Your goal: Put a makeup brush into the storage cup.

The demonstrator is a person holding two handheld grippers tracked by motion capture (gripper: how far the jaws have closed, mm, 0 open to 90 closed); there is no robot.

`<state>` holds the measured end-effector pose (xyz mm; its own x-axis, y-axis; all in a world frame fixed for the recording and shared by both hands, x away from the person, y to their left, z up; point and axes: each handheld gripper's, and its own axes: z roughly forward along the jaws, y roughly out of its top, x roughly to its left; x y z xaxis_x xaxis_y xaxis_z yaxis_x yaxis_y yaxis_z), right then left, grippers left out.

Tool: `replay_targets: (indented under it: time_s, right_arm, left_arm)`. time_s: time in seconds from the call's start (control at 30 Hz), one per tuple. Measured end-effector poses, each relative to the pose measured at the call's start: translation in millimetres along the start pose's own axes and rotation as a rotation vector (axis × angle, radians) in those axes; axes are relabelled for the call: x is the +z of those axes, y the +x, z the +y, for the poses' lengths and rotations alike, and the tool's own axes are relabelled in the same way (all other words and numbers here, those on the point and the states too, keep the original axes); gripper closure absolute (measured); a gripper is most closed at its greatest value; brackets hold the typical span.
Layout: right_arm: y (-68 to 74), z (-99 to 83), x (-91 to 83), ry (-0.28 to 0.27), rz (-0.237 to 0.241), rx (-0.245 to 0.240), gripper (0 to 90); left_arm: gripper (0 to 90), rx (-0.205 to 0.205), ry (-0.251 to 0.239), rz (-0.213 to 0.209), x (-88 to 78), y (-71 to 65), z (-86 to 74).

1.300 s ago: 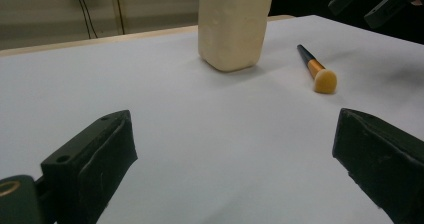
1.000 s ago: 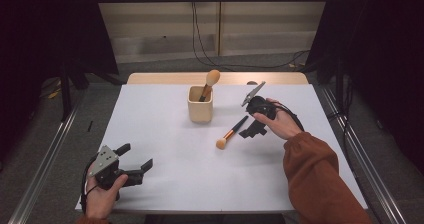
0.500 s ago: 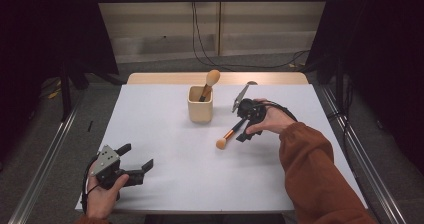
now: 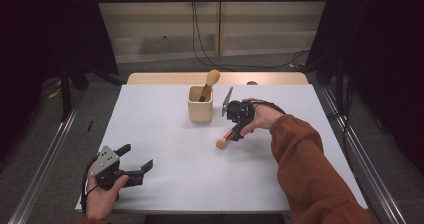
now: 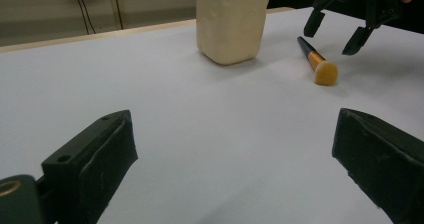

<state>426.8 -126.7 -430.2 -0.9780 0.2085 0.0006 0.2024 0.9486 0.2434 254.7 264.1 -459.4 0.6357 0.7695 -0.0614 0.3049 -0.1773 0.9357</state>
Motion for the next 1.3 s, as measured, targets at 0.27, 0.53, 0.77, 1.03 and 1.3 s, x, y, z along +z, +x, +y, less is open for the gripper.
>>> replay_targets:
  time_s: [0.27,0.53,0.77,1.03,1.3]
  right_arm:
    - [-1.0,2.8,10.8,0.035,-0.033,-0.055,27.4]
    - [-7.9,2.7,17.6,0.070,-0.050,-0.075,32.4]
    - [-10.5,1.2,23.9,0.076,-0.005,-0.077,44.8]
    - [-8.1,1.6,22.8,0.086,0.032,-0.058,59.4]
    - [-6.5,2.9,22.4,0.089,0.051,-0.058,75.3]
  left_arm:
    - [3.6,0.002,0.001,0.006,-1.1,0.8,-0.3]
    - [3.6,0.000,0.004,0.007,-1.2,1.3,-0.8]
    - [3.6,-0.001,0.004,0.007,-1.4,1.4,-1.2]
    - [3.6,0.007,0.009,0.006,-1.0,1.3,-1.1]
    - [3.6,0.009,0.013,0.006,-1.1,2.0,-1.4]
